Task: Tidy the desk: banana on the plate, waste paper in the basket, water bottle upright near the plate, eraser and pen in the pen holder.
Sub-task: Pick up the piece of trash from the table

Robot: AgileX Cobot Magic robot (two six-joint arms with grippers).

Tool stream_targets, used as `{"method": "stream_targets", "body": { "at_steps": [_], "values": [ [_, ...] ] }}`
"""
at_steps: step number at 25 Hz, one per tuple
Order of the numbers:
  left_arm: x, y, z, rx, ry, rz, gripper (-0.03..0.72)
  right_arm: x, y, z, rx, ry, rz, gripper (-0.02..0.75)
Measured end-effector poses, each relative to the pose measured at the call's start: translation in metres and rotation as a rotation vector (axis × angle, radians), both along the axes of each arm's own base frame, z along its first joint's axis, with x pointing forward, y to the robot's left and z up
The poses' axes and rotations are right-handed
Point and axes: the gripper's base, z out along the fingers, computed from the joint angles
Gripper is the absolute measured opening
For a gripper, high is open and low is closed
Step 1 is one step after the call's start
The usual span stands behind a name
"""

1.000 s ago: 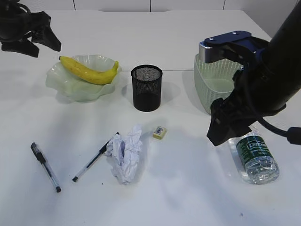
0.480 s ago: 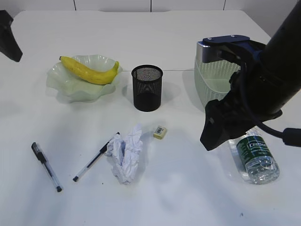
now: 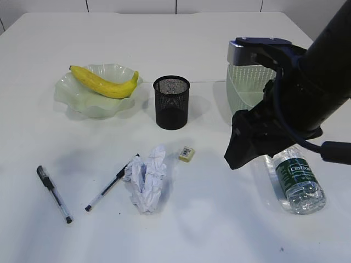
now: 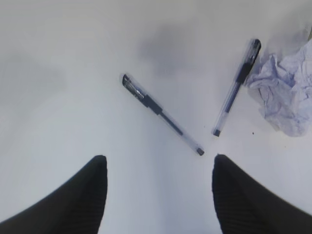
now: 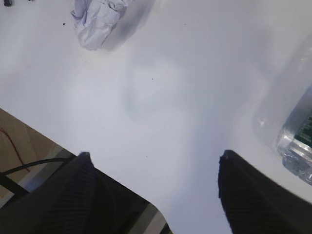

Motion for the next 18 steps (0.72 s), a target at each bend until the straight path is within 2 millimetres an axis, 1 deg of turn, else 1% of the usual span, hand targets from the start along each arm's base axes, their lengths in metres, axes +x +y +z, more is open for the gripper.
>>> {"method": "stream_targets", "body": {
  "at_steps": [4,9,13,18],
  "values": [
    [-0.024,0.001,-0.009,-0.004,0.000,0.017,0.475,0.001,0.001,0.001,0.021,-0.002,-0.021,0.587],
    [-0.044,0.002,-0.020,-0.009,0.000,0.037,0.474,0.002,0.002,0.001,0.030,-0.009,-0.035,0.587],
    [-0.050,0.001,-0.022,-0.015,0.002,0.039,0.474,0.003,0.002,0.001,0.034,-0.017,-0.041,0.587],
    [-0.051,-0.004,-0.022,-0.019,-0.001,0.019,0.474,0.004,0.003,0.002,0.042,-0.034,-0.050,0.586]
  ]
}}
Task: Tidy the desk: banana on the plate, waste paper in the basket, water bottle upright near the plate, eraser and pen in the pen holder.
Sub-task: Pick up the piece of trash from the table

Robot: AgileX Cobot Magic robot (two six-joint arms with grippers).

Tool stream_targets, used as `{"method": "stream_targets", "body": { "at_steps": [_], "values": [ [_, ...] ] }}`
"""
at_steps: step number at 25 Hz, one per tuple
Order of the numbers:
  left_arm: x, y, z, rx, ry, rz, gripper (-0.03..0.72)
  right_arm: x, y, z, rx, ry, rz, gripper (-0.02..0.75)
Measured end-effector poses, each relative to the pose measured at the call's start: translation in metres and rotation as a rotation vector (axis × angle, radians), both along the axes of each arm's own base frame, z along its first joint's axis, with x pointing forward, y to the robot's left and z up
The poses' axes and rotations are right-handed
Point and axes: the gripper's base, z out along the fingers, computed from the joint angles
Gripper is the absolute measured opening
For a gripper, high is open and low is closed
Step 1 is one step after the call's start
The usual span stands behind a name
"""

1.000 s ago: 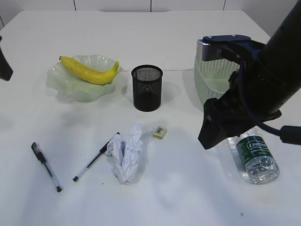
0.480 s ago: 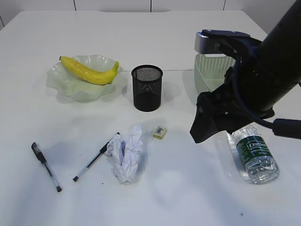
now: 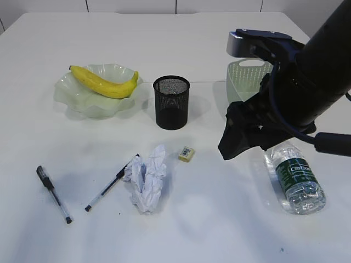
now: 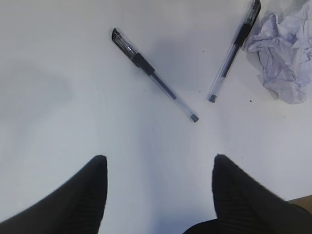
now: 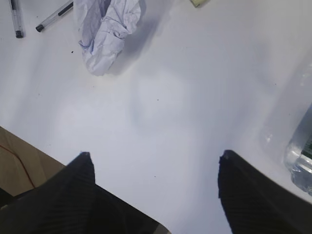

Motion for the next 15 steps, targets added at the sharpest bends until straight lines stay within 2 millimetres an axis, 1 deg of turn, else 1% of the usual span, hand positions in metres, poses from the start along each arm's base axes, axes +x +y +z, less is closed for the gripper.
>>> {"method": "stream_targets", "body": {
  "at_steps": [7,8,11,15],
  "values": [
    [0.000,-0.001,0.000,-0.005,-0.003,-0.003,0.464,0.003,0.002,0.001,0.033,-0.016,-0.035,0.586],
    [0.000,-0.001,0.000,-0.006,-0.004,-0.002,0.464,0.005,0.004,-0.002,0.035,-0.007,-0.040,0.586],
    [0.001,-0.002,0.000,-0.009,-0.007,0.000,0.464,0.015,0.010,-0.014,0.051,0.033,-0.054,0.586],
    [0.001,-0.002,0.000,-0.011,-0.007,0.000,0.463,0.035,0.029,-0.025,0.059,0.051,-0.043,0.586]
  ]
}}
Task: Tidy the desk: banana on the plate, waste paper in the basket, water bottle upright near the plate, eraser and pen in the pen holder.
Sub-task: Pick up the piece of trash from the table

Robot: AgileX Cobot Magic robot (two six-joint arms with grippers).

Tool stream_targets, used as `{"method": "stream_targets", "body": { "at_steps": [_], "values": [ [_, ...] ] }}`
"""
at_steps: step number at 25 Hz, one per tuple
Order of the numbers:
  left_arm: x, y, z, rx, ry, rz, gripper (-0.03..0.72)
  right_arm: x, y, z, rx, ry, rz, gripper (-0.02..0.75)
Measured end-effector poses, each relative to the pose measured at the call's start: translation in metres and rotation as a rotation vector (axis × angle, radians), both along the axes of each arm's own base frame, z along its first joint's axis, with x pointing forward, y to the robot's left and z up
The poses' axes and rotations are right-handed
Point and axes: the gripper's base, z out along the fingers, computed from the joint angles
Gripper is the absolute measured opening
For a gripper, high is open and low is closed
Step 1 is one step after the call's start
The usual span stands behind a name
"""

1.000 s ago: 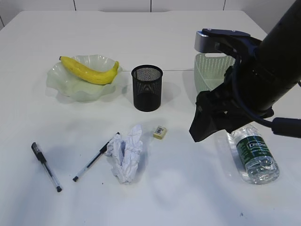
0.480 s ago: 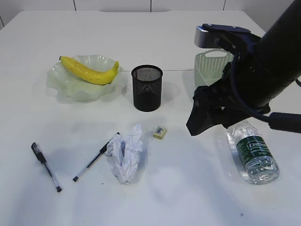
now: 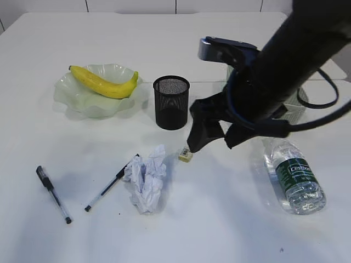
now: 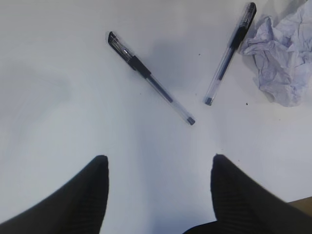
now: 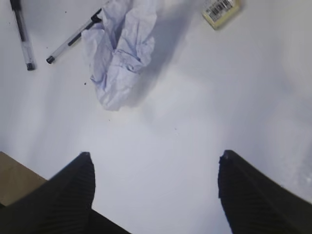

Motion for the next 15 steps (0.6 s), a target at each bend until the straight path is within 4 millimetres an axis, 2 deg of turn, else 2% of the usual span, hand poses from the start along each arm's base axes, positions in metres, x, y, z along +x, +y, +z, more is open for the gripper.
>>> {"method": "stream_targets", "body": {
  "at_steps": [3,7,15],
  "values": [
    [0.000,0.000,0.000,-0.002,0.000,0.001,0.461,0.017,0.019,-0.005,0.011,0.003,0.003,0.586],
    [0.000,0.000,0.000,-0.002,0.000,0.001,0.460,0.040,0.039,-0.023,0.022,0.043,-0.031,0.586],
    [0.001,0.000,0.000,-0.005,-0.010,0.003,0.460,0.074,0.060,-0.059,0.055,0.131,-0.096,0.586]
  ]
}}
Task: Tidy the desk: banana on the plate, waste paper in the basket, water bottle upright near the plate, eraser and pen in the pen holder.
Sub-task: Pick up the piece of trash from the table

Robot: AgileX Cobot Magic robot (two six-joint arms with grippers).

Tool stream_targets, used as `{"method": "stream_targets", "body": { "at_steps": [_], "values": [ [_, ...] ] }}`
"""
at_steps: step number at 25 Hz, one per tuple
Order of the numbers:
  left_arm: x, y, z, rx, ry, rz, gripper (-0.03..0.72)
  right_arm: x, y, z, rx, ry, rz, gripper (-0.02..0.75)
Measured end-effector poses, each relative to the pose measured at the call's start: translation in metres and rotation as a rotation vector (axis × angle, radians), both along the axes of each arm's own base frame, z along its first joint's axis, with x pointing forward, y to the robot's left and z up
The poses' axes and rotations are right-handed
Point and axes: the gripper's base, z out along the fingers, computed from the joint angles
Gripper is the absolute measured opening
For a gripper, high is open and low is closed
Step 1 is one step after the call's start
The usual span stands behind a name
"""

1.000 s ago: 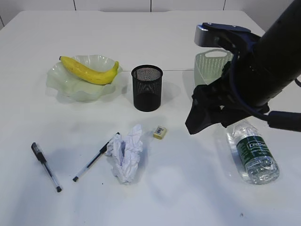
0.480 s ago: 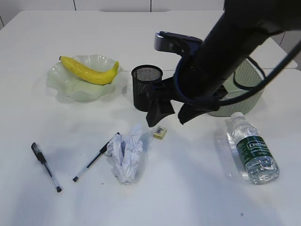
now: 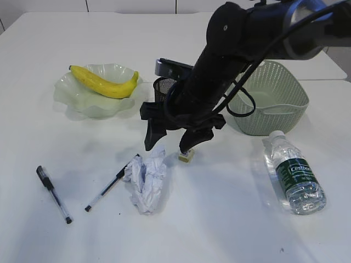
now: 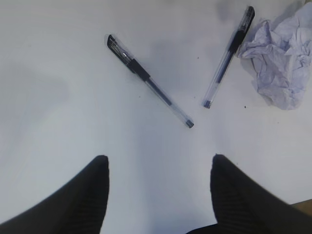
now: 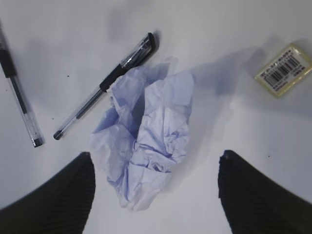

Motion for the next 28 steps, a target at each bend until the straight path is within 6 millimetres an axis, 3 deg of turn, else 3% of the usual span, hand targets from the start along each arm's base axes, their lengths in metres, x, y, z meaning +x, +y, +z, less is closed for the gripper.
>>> {"method": "stream_targets", "body": {
  "at_steps": [13,21,24,28],
  "values": [
    [0.002,0.000,0.001,0.000,-0.024,0.006,0.460,0.013,0.011,-0.045,0.004,0.100,-0.045,0.585],
    [0.002,0.000,0.001,0.000,-0.025,0.006,0.460,0.012,0.020,-0.056,0.016,0.101,-0.050,0.573],
    [0.002,0.000,0.001,0.000,-0.025,0.006,0.460,0.012,0.021,-0.057,0.022,0.105,-0.055,0.519],
    [0.002,0.000,0.001,0.000,-0.025,0.006,0.460,0.012,0.022,-0.056,0.030,0.107,-0.059,0.323]
  ]
}}
